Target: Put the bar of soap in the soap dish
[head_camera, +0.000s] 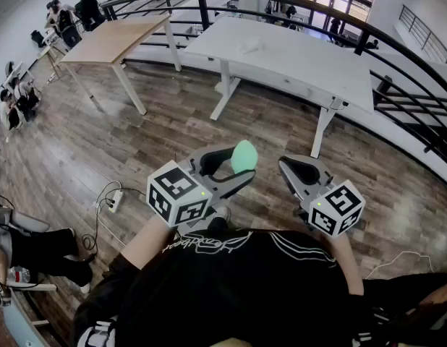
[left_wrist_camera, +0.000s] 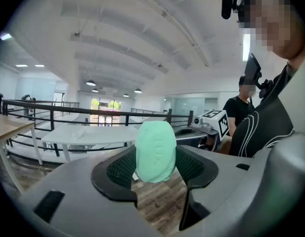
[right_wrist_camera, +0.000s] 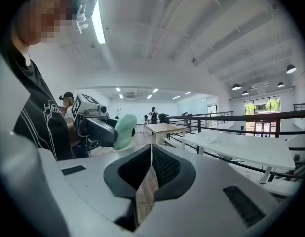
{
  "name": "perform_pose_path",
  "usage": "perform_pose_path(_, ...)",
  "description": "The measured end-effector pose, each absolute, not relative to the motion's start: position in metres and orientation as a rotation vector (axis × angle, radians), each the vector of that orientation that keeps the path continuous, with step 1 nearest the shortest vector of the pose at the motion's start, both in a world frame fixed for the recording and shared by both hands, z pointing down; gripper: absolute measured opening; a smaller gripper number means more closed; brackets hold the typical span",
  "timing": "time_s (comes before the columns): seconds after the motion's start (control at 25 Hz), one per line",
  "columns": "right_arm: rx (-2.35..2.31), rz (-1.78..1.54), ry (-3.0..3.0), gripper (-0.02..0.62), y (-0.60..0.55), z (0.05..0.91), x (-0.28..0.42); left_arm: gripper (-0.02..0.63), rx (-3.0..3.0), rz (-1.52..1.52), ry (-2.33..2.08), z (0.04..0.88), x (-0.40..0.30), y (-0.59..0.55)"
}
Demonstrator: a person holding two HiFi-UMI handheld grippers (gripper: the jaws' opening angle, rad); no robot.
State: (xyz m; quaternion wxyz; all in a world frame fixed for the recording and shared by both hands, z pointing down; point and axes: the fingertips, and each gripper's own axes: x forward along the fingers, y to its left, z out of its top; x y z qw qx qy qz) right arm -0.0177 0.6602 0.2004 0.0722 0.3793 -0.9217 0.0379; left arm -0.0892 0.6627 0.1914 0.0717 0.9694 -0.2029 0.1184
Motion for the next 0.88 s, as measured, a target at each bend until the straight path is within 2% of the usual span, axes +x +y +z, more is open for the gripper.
perform_pose_path(0.88, 1.192, 0.216, -2.753, 0.025, 0.665, 0.214, 0.022, 0.258, 2.892, 0.400, -0.564, 0.204, -0.050, 0.669)
